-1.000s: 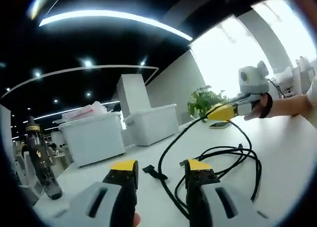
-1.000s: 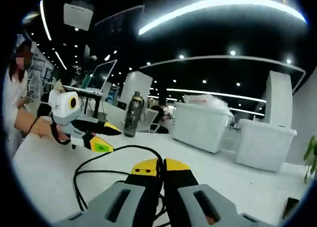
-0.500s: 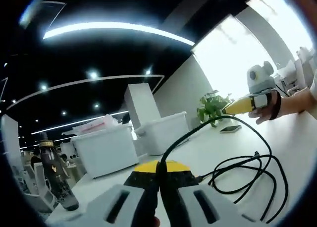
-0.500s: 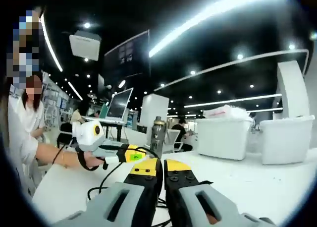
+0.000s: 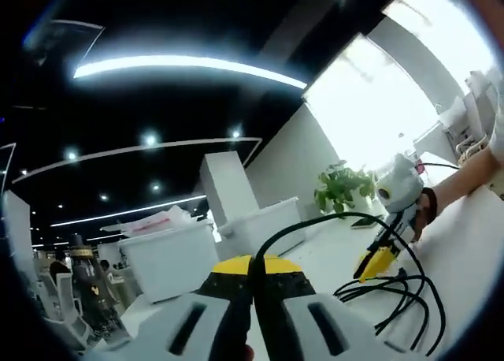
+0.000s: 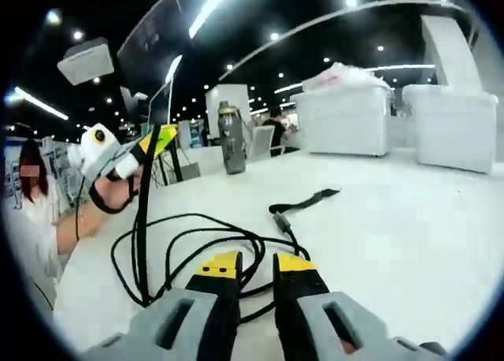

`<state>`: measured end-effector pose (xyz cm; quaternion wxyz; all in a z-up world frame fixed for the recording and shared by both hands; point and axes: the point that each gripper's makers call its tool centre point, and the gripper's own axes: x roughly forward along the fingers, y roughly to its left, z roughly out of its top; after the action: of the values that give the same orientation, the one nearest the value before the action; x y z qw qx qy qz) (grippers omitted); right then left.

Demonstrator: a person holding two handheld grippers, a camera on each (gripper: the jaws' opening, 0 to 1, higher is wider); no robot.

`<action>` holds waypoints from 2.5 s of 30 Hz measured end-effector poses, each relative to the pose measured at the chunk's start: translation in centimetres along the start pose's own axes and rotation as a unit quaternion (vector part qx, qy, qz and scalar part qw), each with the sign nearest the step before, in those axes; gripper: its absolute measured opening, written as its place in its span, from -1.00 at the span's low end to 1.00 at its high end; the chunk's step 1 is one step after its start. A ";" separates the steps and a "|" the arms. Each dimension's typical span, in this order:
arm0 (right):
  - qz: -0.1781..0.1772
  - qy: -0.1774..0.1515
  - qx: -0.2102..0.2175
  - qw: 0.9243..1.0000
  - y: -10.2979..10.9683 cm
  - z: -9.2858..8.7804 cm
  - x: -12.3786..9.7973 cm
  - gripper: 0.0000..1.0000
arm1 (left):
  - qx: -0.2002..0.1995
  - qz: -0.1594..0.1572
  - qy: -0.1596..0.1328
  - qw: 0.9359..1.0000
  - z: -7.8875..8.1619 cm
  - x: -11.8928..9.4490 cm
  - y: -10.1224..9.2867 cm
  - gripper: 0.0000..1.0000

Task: Coil the Type-C to USB data cable on the desktop and secure it with Velcro straps.

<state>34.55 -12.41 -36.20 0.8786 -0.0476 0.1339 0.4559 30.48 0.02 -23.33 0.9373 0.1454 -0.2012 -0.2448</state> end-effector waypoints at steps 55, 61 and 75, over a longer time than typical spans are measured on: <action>-0.088 -0.190 -0.158 0.965 1.9 11.4 -4.2 -0.97 | 0.032 -0.042 -0.032 0.998 2.5 0.2 -3.9 -0.91; -0.076 -0.255 -0.167 0.949 4.1 13.7 -6.4 -0.98 | 0.054 -0.042 -0.027 0.997 2.2 0.3 -4.4 -0.91; -0.006 -0.264 -0.098 0.959 5.5 13.3 -6.3 -0.98 | 0.106 -0.009 -0.024 0.994 1.7 0.4 -4.0 -0.84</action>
<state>29.19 -11.48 -21.51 0.8766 -0.0122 -0.1487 0.4574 28.47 -3.82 -23.22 0.9093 0.2396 -0.2472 -0.2336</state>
